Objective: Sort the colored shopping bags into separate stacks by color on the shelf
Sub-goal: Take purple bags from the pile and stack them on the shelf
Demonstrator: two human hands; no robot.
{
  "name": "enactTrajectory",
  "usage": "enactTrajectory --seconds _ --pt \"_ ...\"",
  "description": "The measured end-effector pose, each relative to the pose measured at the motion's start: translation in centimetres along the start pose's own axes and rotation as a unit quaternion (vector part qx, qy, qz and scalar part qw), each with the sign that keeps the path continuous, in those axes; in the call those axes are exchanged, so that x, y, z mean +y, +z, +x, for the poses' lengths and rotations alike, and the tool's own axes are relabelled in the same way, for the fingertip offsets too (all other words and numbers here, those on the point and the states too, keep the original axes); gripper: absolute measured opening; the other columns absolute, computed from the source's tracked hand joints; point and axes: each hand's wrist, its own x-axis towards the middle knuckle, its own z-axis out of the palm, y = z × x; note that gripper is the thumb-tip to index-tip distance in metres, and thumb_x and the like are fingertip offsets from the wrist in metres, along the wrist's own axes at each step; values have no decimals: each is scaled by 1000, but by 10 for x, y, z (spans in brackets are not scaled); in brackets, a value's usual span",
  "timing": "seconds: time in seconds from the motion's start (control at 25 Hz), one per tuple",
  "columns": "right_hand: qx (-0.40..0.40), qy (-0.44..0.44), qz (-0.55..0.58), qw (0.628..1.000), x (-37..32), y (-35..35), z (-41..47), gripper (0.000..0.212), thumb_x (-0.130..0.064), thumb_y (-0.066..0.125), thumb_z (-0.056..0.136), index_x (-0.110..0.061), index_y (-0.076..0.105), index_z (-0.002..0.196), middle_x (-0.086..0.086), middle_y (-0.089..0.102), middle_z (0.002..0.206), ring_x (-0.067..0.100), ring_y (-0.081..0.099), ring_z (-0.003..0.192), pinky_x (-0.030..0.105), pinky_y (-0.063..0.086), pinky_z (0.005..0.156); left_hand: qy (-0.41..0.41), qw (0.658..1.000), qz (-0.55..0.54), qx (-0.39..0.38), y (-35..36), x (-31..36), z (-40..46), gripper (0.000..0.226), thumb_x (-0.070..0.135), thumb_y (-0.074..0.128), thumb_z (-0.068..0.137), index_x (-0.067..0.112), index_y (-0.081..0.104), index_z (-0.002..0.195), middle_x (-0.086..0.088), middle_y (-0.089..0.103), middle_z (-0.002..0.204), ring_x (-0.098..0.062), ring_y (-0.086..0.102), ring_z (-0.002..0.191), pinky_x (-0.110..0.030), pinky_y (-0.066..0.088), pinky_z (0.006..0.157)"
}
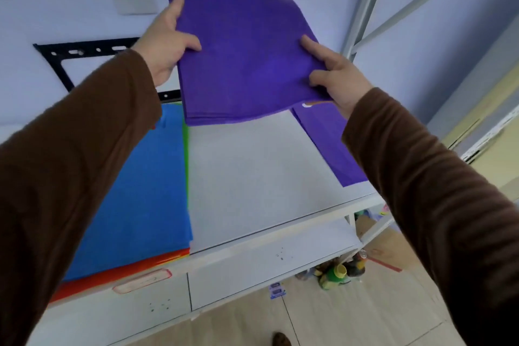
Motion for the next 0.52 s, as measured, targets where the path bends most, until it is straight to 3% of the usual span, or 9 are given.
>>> enactTrajectory --seconds 0.08,0.2,0.36,0.52 --pt "-36 22 9 999 23 -25 3 72 6 51 78 -32 50 139 2 58 137 15 61 88 24 56 69 -19 1000 -19 5 21 -15 2 92 -14 53 85 27 12 156 10 43 148 -6 57 118 -21 54 83" --pt "-93 113 -28 989 80 -45 -5 73 7 53 82 -30 44 144 3 59 129 19 62 86 26 57 61 -116 993 -3 1 52 -78 -6 92 -15 52 85 28 12 156 5 40 153 -15 56 120 -27 54 86" --pt "-140 192 -109 965 136 -48 -21 71 9 54 87 -22 38 148 13 54 132 25 56 94 39 52 87 -232 971 58 -10 78 -152 -24 95 -15 59 81 25 15 156 -4 46 148 -25 53 124 -36 49 96" --pt "-192 200 -217 936 151 -46 -27 71 -5 60 90 -26 31 151 2 47 129 21 54 104 23 46 85 -292 945 149 -3 76 -179 -32 89 -5 66 82 21 23 155 -6 41 151 -26 47 130 -37 43 106"
